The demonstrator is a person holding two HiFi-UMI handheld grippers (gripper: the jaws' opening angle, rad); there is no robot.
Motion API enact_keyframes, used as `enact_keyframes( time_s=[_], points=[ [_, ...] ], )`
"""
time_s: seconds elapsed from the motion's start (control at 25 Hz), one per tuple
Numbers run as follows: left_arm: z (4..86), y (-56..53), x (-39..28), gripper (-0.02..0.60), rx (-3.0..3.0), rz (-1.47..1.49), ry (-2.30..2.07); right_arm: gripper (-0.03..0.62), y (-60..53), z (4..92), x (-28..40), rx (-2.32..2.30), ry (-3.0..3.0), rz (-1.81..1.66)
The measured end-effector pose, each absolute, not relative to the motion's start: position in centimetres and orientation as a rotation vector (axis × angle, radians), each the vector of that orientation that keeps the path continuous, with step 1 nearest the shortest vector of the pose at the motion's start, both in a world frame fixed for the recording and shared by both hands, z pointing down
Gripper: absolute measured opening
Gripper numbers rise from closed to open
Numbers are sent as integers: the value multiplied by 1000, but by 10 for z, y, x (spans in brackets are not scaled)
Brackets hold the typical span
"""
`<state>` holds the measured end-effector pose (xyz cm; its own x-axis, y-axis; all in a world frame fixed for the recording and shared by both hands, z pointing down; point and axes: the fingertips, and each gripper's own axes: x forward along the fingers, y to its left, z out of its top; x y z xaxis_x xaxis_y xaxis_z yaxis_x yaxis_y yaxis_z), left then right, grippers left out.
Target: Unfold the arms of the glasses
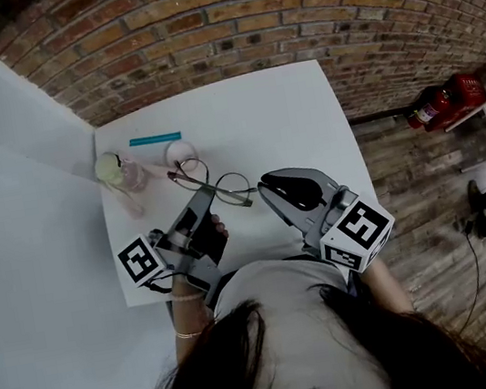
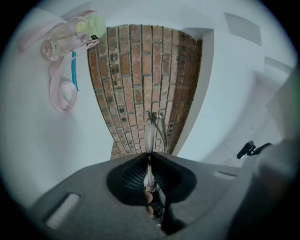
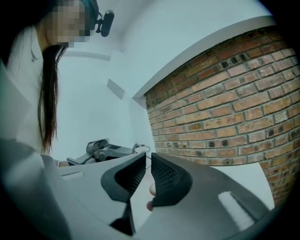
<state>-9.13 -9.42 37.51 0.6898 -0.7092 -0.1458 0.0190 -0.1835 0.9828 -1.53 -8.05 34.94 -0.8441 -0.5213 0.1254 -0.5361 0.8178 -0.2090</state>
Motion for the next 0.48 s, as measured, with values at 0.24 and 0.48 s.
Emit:
enact_keyframes(
  time_s=[0.24,0.48],
  points=[
    [374,-93,-91,21,1632,-731,-550,61,-72,348,-21,761,-2971,379],
    [370,-91,-92,21,1622,-754,-503,61,-64,348,-26,670,-2988,422]
  ],
)
